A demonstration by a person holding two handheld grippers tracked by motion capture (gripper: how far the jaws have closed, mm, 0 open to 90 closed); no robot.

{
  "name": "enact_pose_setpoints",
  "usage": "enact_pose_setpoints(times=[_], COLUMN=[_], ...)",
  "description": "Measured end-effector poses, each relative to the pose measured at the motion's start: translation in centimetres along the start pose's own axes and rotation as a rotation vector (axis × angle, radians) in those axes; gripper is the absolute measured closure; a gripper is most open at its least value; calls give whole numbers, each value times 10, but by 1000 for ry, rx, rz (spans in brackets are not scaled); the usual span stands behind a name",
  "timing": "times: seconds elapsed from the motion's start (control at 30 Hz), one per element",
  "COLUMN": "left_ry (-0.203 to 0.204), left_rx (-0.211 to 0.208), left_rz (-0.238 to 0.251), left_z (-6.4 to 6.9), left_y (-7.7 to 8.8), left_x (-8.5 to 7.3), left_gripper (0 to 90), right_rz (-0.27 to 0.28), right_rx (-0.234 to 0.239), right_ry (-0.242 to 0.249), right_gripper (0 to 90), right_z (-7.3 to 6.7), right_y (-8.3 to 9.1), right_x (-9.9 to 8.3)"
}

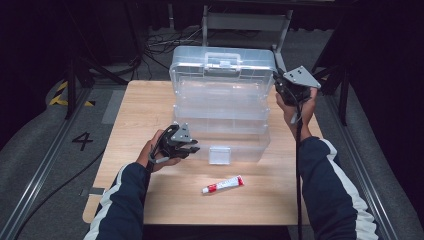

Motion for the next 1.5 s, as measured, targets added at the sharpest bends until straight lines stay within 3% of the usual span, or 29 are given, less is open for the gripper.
enact_pose_setpoints(times=[0.17, 0.43, 0.77, 0.9, 1.13, 1.23, 1.5], left_ry=[-2, 4, 10, 12, 33, 46, 51], left_rx=[-1, 2, -5, -6, -23, -30, -27], left_rz=[3, 7, 20, 27, 41, 46, 52], left_z=[0, 0, -1, -2, -2, -2, -1], left_y=[0, 0, -1, -1, -2, -2, -1], left_x=[0, -1, -1, -2, -3, -4, -5], left_gripper=[723, 721, 719, 717, 708, 707, 700], right_rz=[6, -2, -15, -17, -25, -16, -16], right_rx=[12, 9, 12, 4, 31, 24, 32], right_ry=[-10, -38, -9, -31, -72, -44, -40], right_gripper=[808, 763, 827, 841, 850, 845, 844], right_z=[0, 6, 4, 6, 10, 11, 11], right_y=[-6, -15, -20, -25, -35, -39, -39], right_x=[1, -6, -3, -2, 0, -1, 0])
Point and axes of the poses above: each handheld gripper's, and its own axes: y roughly backward along the jaws, x roughly out of its top, z roughly to its right, the point moved 6 cm from there along -y, roughly forward along the jaws, and after that the axes turned 4 degrees about -y, right-handed, at the moved point
